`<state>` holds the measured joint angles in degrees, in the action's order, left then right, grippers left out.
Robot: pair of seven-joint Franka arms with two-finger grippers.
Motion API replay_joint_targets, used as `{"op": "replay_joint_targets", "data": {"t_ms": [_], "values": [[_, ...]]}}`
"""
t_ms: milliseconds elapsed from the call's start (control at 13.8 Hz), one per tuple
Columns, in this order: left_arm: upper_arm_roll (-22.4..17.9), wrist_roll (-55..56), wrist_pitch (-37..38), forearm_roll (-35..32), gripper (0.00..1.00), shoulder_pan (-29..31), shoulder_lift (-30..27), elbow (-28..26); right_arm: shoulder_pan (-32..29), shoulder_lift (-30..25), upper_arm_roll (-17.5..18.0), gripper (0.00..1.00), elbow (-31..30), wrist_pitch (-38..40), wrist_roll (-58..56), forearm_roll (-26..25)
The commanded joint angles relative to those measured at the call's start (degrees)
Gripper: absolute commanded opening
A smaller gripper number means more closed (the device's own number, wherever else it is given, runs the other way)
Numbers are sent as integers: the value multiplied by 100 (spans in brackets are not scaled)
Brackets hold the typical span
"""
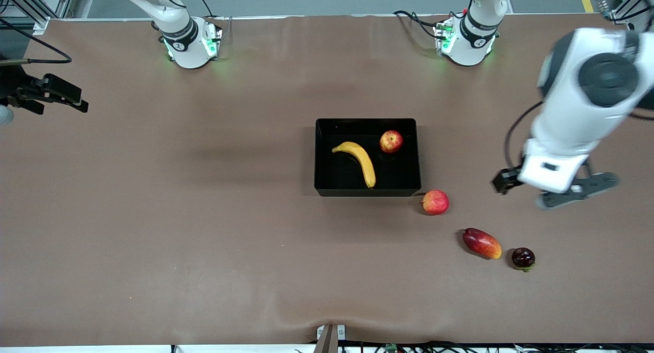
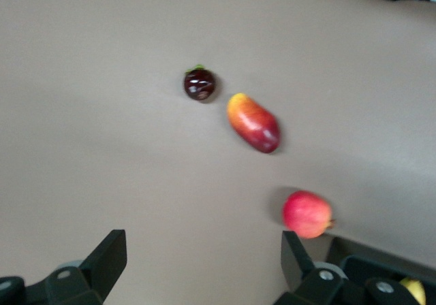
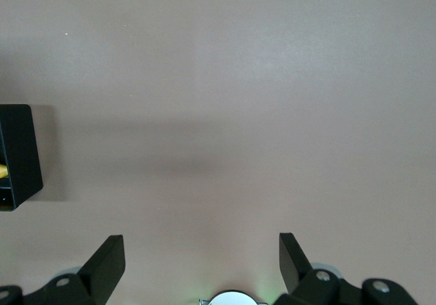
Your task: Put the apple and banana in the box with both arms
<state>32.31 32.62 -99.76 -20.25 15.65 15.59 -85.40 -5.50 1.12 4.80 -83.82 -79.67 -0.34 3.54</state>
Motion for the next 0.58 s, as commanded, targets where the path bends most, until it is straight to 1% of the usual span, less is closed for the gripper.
{"op": "replay_joint_targets", "data": {"t_ms": [0, 72, 145, 290, 434, 507], "values": [[-57, -754, 211, 502, 100, 263, -537, -90, -101, 47, 65, 100, 111, 31, -1, 42], [-232, -966, 255, 644, 100, 202, -652, -134, -101, 47, 65, 100, 103, 31, -1, 51], [-547, -1159, 551, 828, 100, 10, -775, -126, -101, 47, 65, 100, 103, 39, -1, 51], [-1425, -1528, 887, 1381, 100, -552, -1083, -187, -92, 47, 65, 100, 103, 48, -1, 51], [-2234, -2178, 1020, 1655, 100, -1088, -1373, -380, -101, 47, 65, 100, 103, 40, -1, 51], [-2533, -2337, 1020, 1760, 100, -1256, -1487, -477, -101, 47, 65, 100, 103, 39, -1, 51]]}}
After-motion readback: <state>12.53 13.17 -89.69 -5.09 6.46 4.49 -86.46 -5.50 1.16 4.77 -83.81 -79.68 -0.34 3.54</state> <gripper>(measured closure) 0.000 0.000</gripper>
